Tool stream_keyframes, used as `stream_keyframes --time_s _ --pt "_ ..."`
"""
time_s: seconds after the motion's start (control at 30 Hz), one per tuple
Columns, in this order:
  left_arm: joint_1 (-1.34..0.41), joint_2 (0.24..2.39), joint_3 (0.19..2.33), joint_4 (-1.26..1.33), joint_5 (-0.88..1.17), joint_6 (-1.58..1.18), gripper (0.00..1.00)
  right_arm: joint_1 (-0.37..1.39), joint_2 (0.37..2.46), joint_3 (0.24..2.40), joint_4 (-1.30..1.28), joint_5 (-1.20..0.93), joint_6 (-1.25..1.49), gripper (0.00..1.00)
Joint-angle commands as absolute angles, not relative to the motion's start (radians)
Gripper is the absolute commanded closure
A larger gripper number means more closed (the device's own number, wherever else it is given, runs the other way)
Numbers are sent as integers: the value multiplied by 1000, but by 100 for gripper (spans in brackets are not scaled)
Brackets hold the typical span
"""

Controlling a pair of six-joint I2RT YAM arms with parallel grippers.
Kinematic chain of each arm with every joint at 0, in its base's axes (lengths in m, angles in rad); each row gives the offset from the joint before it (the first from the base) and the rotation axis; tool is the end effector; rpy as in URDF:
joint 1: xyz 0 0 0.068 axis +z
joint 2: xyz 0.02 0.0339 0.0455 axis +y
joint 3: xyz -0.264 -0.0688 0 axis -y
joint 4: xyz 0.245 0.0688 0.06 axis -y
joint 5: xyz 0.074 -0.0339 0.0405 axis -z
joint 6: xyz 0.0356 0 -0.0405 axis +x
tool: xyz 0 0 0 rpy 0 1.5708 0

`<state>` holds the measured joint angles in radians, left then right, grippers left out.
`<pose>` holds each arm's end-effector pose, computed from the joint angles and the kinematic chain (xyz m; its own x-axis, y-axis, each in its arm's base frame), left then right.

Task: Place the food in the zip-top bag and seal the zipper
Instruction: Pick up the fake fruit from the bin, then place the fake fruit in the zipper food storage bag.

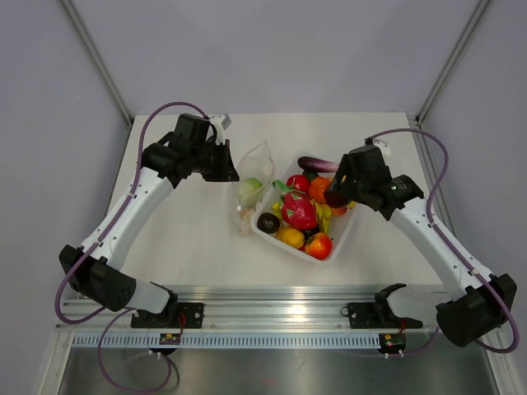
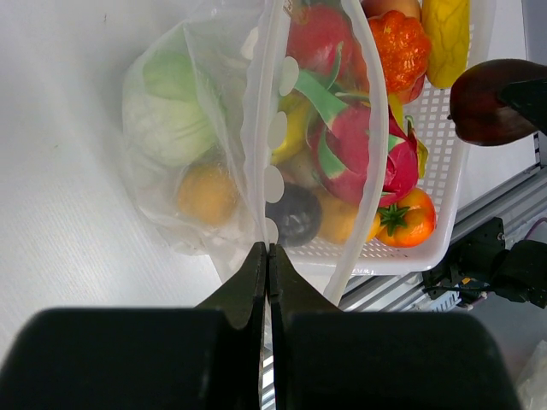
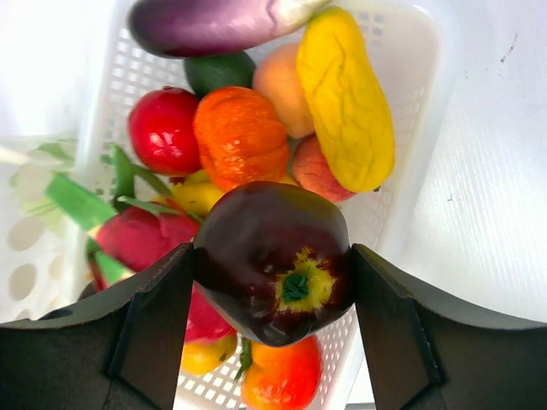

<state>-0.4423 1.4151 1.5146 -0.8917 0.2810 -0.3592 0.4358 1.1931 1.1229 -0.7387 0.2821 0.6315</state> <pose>0.2605 -0.1343 0.3813 -0.8088 0.0093 -0.5881 0.3236 0.8420 -0.4317 0.2271 0.0948 0.3233 -0.6659 0.3154 -0.6761 0.2006 0.9486 0.2450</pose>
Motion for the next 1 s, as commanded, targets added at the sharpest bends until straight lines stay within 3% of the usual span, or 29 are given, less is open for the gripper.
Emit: stream_keyframes --time_s 0.0,0.13,0.47,0.7,0.77,0.8,0.83,0.9,0.97 --pt "-448 1410 1554 -851 302 -356 100 442 1183 1241 -770 236 604 71" --pt "-448 1407 1552 -851 305 -360 100 488 1219 1363 -775 218 585 70" --pt "-448 1394 1536 -853 293 -364 100 729 1530 1797 -743 222 537 69" --pt "-448 1384 1534 -857 290 -353 100 773 1698 1868 -718 164 548 67" --pt "-448 1381 1534 -862 288 -351 100 773 1732 1884 -721 153 549 57" --pt "-448 1381 1534 -864 288 -351 100 775 1741 1890 -722 134 543 32" --pt "-448 1379 1534 -864 288 -351 100 775 1749 1899 -729 132 540 22" --pt "-448 1378 1534 -865 285 -351 100 776 1743 1902 -732 144 537 10" --pt "-448 1377 1534 -864 287 -353 100 776 1703 1879 -715 164 532 8"
